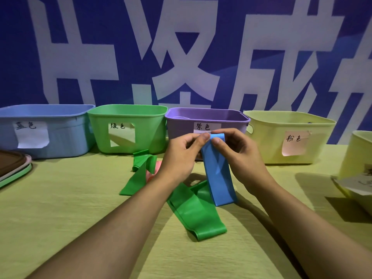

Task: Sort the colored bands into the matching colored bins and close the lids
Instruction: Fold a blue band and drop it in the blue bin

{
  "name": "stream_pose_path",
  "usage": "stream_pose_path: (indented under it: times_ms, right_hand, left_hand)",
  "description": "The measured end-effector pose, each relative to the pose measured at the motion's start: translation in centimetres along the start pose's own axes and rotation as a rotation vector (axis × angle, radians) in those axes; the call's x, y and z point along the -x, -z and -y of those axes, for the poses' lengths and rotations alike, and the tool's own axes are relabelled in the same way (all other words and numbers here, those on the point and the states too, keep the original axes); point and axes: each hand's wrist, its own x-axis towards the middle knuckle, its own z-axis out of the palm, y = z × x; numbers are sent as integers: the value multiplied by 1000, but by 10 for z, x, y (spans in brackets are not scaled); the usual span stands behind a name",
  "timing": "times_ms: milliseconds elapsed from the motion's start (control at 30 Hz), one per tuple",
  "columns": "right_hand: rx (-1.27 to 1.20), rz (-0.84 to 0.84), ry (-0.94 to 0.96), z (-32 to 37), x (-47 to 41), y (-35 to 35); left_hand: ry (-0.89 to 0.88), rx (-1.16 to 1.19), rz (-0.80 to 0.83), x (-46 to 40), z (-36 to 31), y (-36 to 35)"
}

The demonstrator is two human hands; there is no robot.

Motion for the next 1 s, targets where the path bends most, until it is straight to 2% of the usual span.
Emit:
stream_pose_path:
  times_ms: [300, 500, 800, 1000]
  right_hand:
    - [14, -20, -12, 3, 0, -2]
    - [-29, -53, -12, 6, 2, 0]
    - [-74, -80, -38, 6, 0, -2]
    - [-83, -29, -51, 7, 2, -4]
  left_hand:
    - [32, 47, 37, 4, -3, -5]
    - [-79, 38, -12, 2, -1, -1]
    - [-96, 52, 16, 2, -2, -2]
    - [-76, 1, -41, 0, -2, 1]
